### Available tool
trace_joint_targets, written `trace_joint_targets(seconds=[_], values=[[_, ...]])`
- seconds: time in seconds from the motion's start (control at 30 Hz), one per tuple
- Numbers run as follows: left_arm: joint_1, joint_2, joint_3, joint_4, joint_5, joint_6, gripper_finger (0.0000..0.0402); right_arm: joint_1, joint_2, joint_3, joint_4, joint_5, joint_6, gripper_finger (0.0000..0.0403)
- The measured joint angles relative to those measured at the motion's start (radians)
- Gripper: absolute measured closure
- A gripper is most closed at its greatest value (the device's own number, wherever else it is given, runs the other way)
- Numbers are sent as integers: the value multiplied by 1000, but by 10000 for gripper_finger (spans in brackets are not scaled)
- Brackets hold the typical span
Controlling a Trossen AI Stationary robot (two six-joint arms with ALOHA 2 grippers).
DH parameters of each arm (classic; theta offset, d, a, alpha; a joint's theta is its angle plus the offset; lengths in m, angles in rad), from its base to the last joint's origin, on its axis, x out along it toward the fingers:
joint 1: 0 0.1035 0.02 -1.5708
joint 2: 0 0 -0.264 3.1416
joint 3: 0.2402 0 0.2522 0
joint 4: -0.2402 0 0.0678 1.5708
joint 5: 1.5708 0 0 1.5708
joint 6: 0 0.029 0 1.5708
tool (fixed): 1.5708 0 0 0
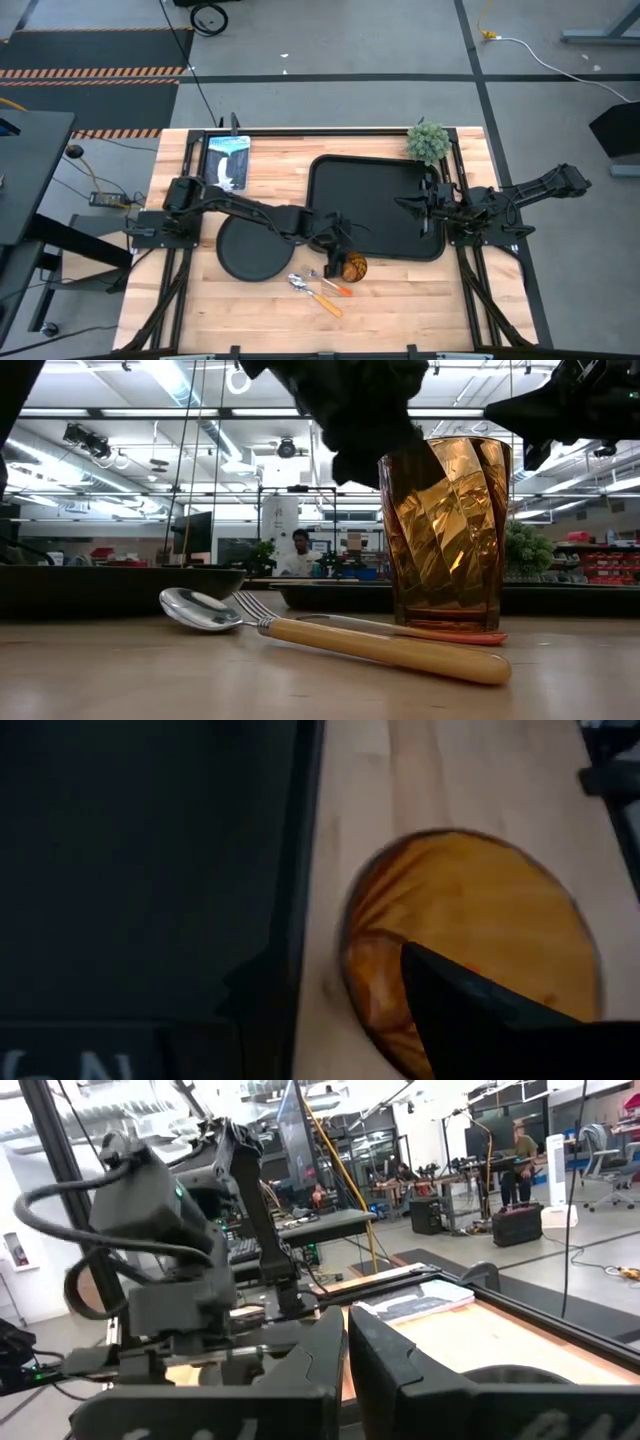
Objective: Pick and place plate/cup/fork/spoon on tray
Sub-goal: Put the brown cup on the black serving tray
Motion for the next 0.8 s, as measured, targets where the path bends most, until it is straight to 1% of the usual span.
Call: trace_joint_targets(seconds=[0.03, 0.13, 0.23, 0.37, 0.57, 0.8], values=[[5, 5, 2, 20, -1, 0, 203, 0, 0, 0, -5, 0, 0, 376], [14, 7, 2, -4, -1, 4, 209, 0, 2, 0, 3, -1, 0, 376], [17, 7, 2, -1, -1, 12, 226, 0, 5, 0, 4, 0, 0, 376], [17, 7, 2, 0, -1, 17, 262, 0, 5, 0, 2, -1, 0, 376], [16, 7, 2, -27, 0, 84, 321, 0, 5, 0, 2, -1, 0, 376], [16, 7, 2, 5, -3, 111, 380, 0, 5, 0, 2, -1, 0, 376]])
